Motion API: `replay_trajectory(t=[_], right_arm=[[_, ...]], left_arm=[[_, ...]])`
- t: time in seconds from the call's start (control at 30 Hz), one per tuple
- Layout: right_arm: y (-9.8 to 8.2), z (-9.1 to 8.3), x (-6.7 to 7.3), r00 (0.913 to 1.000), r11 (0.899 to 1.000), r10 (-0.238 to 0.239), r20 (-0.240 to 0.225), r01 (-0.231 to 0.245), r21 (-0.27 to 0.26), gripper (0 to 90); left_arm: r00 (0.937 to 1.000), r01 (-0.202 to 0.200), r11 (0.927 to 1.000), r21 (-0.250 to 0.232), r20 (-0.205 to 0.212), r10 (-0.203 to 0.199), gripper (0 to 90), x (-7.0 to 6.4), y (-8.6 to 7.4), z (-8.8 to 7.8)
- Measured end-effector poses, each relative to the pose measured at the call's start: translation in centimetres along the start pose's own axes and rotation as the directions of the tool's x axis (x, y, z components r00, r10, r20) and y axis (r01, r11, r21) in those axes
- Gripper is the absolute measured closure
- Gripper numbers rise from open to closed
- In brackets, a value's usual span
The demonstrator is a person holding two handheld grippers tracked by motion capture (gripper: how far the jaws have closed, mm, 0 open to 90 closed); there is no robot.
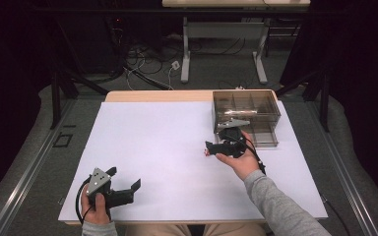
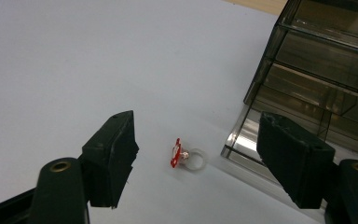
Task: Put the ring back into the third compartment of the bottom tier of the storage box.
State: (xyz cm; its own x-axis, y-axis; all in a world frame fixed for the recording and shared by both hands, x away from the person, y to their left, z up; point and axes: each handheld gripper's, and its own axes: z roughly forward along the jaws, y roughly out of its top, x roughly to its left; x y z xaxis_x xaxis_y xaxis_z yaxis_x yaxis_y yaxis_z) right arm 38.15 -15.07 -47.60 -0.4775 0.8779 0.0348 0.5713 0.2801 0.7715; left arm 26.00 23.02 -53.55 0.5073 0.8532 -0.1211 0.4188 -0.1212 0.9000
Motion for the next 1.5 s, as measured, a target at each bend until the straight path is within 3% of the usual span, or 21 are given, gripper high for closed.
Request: replay_trajectory(t=[0.1, 0.43, 0.6, 0.73, 0.87, 1.0, 1.17, 1.2, 1.5], right_arm=[[0.0, 0.3, -0.1, 0.9999, 1.0, 0.002, 0.01, -0.002, 0.008, 32.4], [-0.2, 1.7, 0.0, 1.0, 0.997, 0.01, 0.0, -0.01, 0.076, 31.1], [-0.3, 2.5, 0.0, 0.9983, 0.991, 0.058, 0.007, -0.058, 0.122, 30.1], [-0.4, 2.7, 0.0, 0.9977, 0.99, 0.064, 0.024, -0.067, 0.127, 31.2], [-0.3, 3.1, -0.1, 0.9924, 0.984, 0.12, 0.028, -0.123, 0.131, 34.1], [-0.4, 3.4, -0.4, 0.99, 0.982, 0.133, 0.047, -0.138, 0.132, 37.6], [-0.4, 3.7, -0.8, 0.9849, 0.977, 0.169, 0.037, -0.172, 0.123, 40.5], [-0.5, 3.8, -0.9, 0.98, 0.972, 0.197, 0.024, -0.199, 0.124, 41.6], [-0.9, 4.9, -0.5, 0.9729, 0.962, 0.23, -0.021, -0.224, 0.153, 43.0]], left_arm=[[1.0, 0.0, 1.0, 0.001, 0.001, 0.0, 0.6, 0.0, 0.0, 0.0], [1.0, 0.003, 1.0, 0.006, 0.005, -0.003, 0.6, 0.0, 0.0, 0.1], [1.0, 0.004, 1.0, 0.008, 0.006, -0.004, 0.7, 0.0, 0.0, 0.1], [1.0, 0.004, 1.0, 0.007, 0.005, -0.004, 0.7, 0.1, 0.0, 0.1], [1.0, 0.005, 1.0, 0.008, 0.006, -0.005, 0.6, 0.1, 0.0, 0.1], [1.0, 0.005, 1.0, 0.002, 0.002, -0.005, 0.7, 0.1, -0.1, 0.1], [1.0, 0.003, 0.9999, 0.011, 0.007, -0.003, 0.6, 0.1, 0.0, 0.1], [1.0, 0.003, 0.9999, 0.012, 0.007, -0.003, 0.7, 0.1, 0.0, 0.1], [0.9999, 0.005, 0.9998, 0.018, 0.011, -0.006, 0.6, 0.2, -0.1, 0.1]])
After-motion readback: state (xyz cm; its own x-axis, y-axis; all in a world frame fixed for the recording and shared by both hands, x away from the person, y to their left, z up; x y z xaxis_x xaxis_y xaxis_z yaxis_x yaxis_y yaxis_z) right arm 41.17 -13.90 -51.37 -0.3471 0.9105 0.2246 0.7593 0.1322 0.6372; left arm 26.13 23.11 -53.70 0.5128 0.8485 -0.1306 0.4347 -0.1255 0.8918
